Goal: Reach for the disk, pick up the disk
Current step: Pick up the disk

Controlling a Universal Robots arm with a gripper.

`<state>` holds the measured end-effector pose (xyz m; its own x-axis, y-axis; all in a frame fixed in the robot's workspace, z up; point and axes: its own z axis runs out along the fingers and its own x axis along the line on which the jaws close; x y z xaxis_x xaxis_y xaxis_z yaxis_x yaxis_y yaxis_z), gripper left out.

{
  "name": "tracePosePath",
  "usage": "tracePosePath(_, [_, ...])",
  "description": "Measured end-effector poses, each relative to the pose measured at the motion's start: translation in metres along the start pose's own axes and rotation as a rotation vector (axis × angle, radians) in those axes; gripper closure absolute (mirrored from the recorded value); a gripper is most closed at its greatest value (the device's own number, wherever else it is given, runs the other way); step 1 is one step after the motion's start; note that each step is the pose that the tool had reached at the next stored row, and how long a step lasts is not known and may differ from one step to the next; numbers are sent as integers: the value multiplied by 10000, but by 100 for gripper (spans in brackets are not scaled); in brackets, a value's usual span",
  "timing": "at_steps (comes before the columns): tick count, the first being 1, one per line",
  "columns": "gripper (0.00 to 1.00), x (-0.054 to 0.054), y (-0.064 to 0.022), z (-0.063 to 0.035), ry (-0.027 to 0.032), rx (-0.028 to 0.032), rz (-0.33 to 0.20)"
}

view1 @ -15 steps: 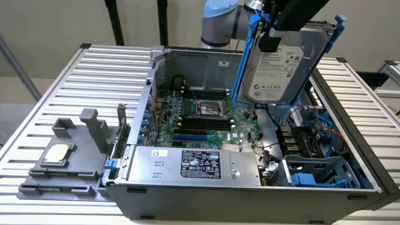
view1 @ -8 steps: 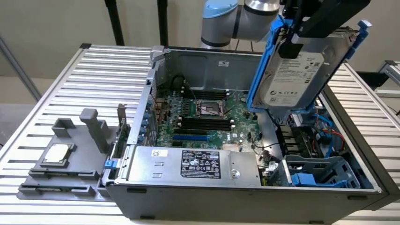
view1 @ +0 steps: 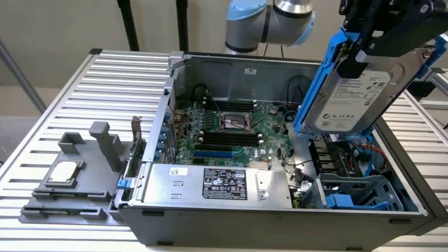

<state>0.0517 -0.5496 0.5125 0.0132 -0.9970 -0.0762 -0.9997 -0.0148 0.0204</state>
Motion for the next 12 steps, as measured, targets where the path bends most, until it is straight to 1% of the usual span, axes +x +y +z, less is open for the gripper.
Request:
tracePosePath(4, [67,122,-104,-11,1,-24,2])
tracePosePath(8, [67,256,-190,-21,1,-49,5])
tracePosePath(10, [67,322,-231,-23,0,-55,5])
tracePosePath(12, [67,364,-292,-16,-1,-56,4])
